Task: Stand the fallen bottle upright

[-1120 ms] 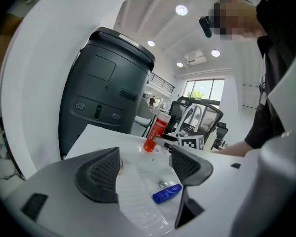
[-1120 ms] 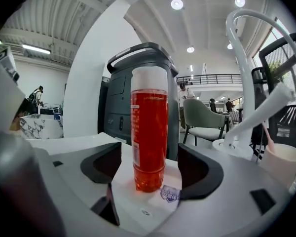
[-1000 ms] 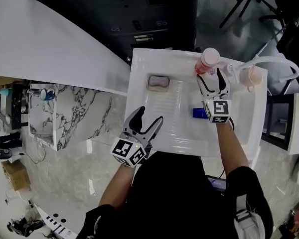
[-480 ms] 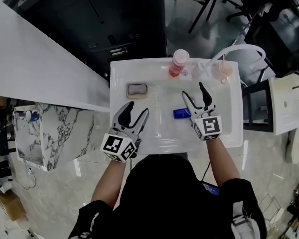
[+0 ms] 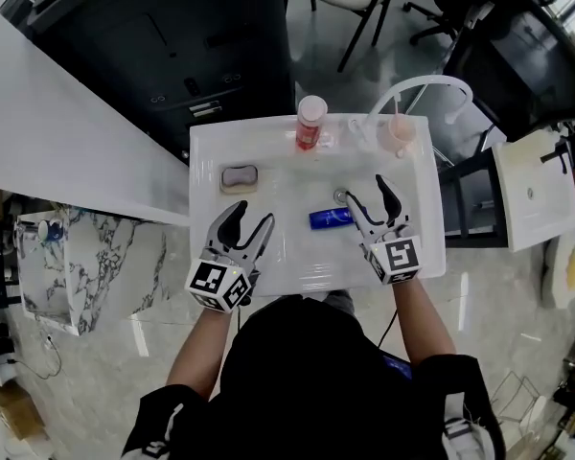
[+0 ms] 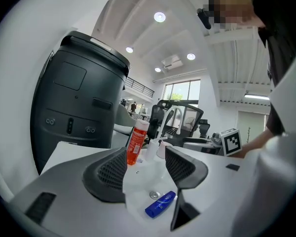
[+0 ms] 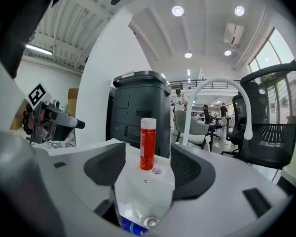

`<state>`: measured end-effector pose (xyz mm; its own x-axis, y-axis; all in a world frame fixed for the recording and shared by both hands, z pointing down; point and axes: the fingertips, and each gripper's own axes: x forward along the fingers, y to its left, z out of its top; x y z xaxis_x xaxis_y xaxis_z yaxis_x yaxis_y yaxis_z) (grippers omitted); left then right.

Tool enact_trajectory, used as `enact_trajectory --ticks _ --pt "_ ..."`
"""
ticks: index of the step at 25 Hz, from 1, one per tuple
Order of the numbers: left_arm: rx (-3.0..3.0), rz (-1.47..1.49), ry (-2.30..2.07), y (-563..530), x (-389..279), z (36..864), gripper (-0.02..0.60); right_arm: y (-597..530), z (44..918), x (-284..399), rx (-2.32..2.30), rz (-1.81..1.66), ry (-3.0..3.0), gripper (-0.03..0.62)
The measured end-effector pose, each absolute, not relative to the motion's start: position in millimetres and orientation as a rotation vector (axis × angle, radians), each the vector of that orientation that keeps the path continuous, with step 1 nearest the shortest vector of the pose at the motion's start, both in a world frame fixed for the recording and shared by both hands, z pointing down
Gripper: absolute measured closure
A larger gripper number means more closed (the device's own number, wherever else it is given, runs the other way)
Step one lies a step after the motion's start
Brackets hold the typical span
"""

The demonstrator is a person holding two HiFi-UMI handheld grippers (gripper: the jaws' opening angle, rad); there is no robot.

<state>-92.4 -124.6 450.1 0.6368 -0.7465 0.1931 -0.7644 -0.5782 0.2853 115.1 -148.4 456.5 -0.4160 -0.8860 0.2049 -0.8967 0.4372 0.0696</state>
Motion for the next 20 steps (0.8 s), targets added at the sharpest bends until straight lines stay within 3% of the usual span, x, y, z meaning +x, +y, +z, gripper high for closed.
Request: enact_trajectory --ticks 11,20 --pt "2.478 0.067 -1.291 -111.4 -55.3 447.4 0.325 -119.3 452.2 168.4 1.443 0.068 -2.485 0.298" --pt "2.469 0.079 -1.300 -97.7 -32.5 445.8 0.324 -112.6 521.1 157.5 1.017 0.162 -2.431 0.299"
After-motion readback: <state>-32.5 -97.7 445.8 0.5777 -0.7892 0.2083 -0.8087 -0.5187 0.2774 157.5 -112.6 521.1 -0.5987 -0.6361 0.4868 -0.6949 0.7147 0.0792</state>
